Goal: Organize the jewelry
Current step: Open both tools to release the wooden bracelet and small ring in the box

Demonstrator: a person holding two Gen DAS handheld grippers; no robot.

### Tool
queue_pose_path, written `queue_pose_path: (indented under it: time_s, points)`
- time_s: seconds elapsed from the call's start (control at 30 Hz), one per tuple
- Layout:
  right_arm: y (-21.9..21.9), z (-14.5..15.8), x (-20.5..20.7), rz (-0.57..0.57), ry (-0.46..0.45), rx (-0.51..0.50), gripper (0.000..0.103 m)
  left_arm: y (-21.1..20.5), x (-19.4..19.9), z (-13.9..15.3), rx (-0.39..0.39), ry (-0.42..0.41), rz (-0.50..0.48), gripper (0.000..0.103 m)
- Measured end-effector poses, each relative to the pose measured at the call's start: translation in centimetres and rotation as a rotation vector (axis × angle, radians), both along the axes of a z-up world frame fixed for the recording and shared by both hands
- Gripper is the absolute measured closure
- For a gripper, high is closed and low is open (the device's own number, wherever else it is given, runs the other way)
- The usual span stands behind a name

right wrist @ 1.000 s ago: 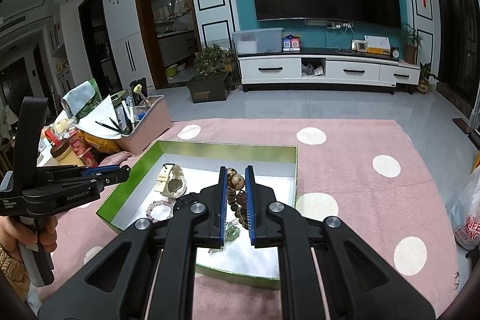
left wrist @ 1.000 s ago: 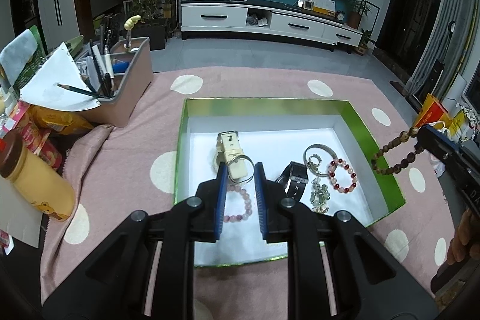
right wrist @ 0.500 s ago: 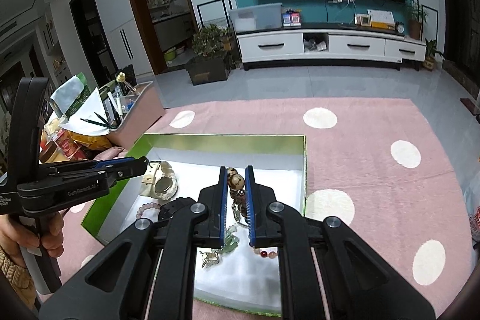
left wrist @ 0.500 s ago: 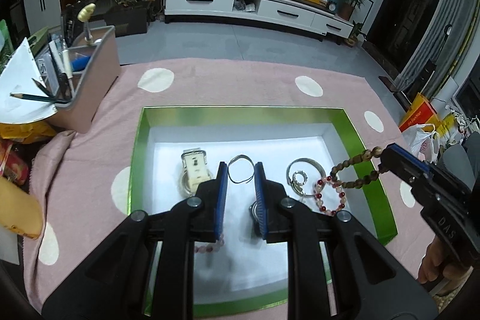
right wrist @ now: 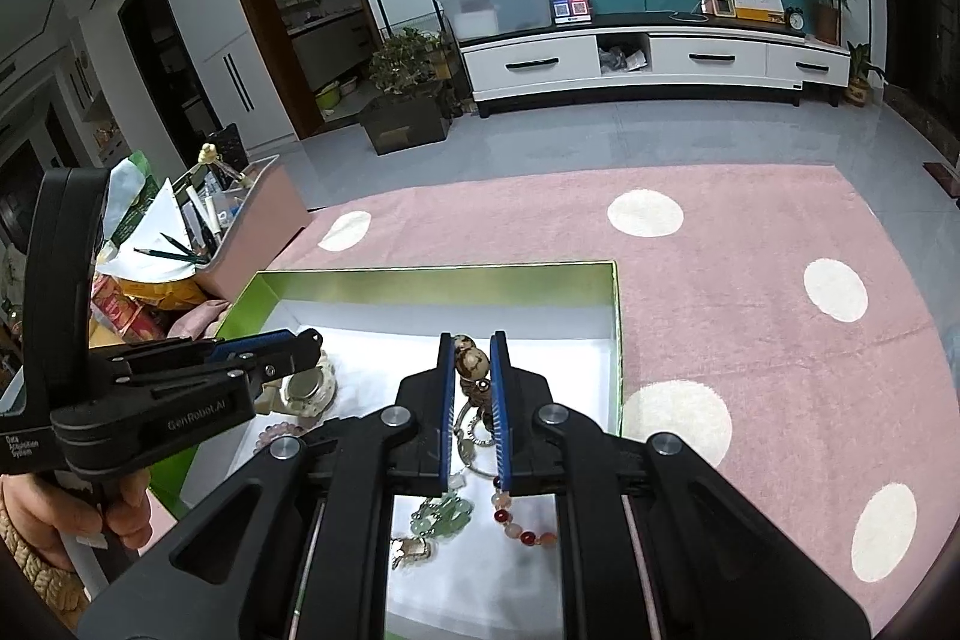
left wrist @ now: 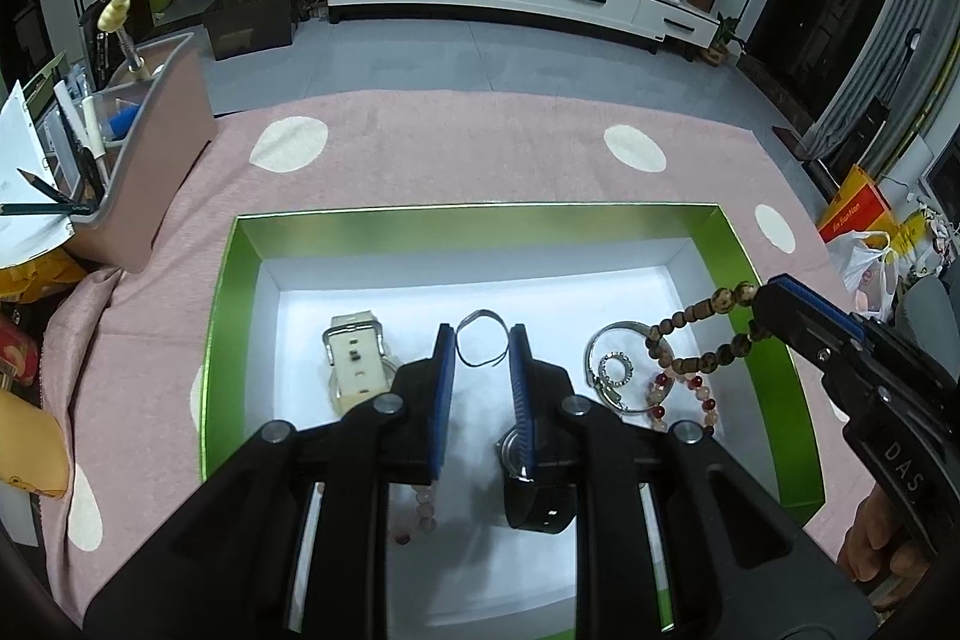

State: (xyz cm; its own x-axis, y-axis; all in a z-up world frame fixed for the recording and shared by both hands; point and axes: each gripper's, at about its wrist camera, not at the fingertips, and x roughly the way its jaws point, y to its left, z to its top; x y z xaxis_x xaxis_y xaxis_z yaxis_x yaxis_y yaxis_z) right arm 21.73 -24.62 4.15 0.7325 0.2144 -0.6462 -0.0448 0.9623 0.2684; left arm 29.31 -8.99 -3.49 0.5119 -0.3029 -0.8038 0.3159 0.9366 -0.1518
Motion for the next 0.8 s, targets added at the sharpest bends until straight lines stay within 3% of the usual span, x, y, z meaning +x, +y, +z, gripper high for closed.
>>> queue_pose_path:
  time_s: [0.2, 0.4, 0.8]
  points:
    - [-0.5, -0.9, 0.5, -0.003, 0.034, 0.016, 0.089, -0.1, 0.3, -0.2, 0.008, 0.009, 0.006, 0.085]
    - [-0.9, -0.5, -0.2, -0.01, 0.018, 0.007, 0.084, 0.0, 0.0, 0.0, 0.0, 0.006, 0.007, 0.077]
    - [-0.9, 1.1, -3.0, -0.001, -0.009, -0.028, 0.082, 0.8, -2.4, 2.2, 0.019, -0.039, 0.023, 0.051]
